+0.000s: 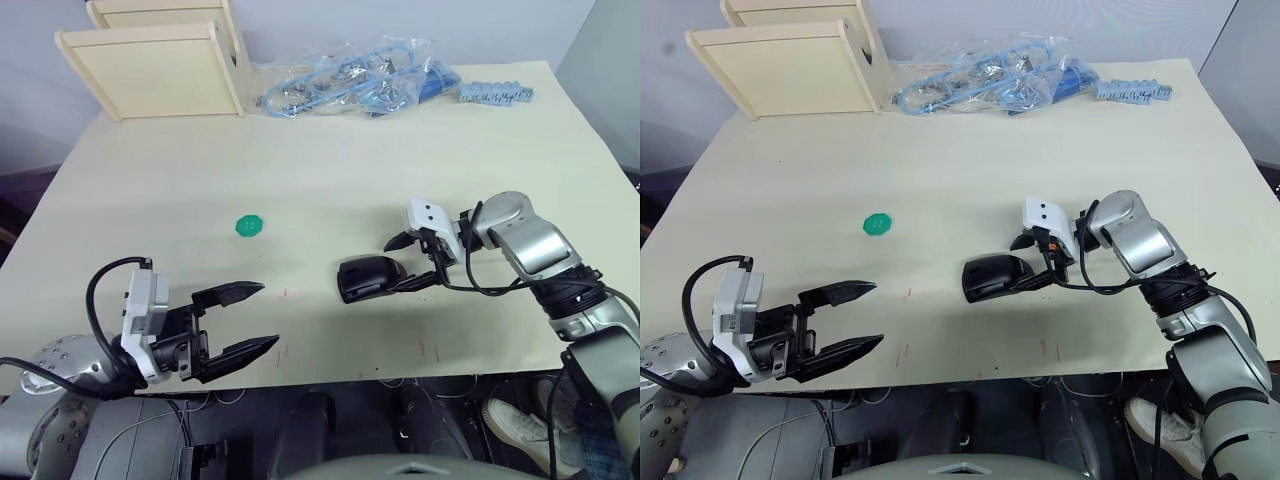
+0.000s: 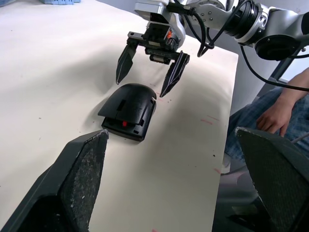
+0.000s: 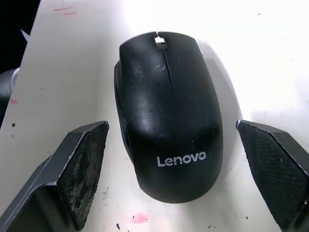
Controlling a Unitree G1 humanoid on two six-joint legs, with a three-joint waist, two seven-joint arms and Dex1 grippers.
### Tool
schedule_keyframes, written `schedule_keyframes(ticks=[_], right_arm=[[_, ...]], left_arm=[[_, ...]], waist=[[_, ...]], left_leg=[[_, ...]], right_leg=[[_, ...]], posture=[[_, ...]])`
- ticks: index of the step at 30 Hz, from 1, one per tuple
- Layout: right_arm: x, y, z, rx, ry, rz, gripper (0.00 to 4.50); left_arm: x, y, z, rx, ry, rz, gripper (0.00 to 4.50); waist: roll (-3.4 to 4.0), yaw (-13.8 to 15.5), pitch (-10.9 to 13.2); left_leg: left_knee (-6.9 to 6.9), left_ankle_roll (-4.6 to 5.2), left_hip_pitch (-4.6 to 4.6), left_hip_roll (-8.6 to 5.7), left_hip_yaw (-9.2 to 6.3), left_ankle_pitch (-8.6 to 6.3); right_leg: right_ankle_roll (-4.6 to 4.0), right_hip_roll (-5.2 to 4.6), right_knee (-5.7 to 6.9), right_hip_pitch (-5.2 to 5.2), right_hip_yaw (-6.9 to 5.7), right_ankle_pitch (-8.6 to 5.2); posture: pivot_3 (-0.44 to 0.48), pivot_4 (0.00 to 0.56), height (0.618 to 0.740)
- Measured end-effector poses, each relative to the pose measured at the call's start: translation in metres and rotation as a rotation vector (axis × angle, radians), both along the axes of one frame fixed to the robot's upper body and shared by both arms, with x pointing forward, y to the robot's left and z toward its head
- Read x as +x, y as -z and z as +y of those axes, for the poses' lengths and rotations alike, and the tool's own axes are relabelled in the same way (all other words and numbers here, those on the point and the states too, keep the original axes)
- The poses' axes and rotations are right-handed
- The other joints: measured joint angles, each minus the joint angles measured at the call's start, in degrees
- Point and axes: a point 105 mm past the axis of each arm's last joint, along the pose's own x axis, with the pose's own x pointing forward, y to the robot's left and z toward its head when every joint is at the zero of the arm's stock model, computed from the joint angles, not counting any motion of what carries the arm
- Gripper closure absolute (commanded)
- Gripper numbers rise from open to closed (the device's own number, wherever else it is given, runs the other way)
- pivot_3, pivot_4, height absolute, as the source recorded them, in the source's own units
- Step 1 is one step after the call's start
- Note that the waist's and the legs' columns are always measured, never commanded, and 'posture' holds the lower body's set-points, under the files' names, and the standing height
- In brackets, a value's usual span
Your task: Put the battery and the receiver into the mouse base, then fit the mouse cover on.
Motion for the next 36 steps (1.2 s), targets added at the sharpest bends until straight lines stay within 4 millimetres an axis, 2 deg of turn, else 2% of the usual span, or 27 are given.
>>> schedule_keyframes(ticks=[13, 16, 36], right_arm=[[0.0012, 0.0042, 0.0002, -0.013, 0.008, 0.007, 0.06], [0.0012, 0.0043, 0.0003, -0.013, 0.008, 0.007, 0.80], [0.0011, 0.0045, 0.0015, -0.012, 0.004, 0.004, 0.80]], left_arm=[[0.0005, 0.0008, 0.0002, 0.000, -0.006, 0.010, 0.00], [0.0005, 0.0009, 0.0002, 0.000, -0.006, 0.010, 0.00], [0.0004, 0.0010, 0.0003, 0.000, -0.007, 0.011, 0.00]], waist=[[0.00, 0.0, 0.0], [0.00, 0.0, 0.0], [0.00, 0.0, 0.0]], left_leg=[[0.00, 0.00, 0.00, 0.00, 0.00, 0.00], [0.00, 0.00, 0.00, 0.00, 0.00, 0.00], [0.00, 0.00, 0.00, 0.00, 0.00, 0.00]], right_leg=[[0.00, 0.00, 0.00, 0.00, 0.00, 0.00], [0.00, 0.00, 0.00, 0.00, 0.00, 0.00], [0.00, 0.00, 0.00, 0.00, 0.00, 0.00]], posture=[[0.000, 0.150, 0.740], [0.000, 0.150, 0.740], [0.000, 0.150, 0.740]])
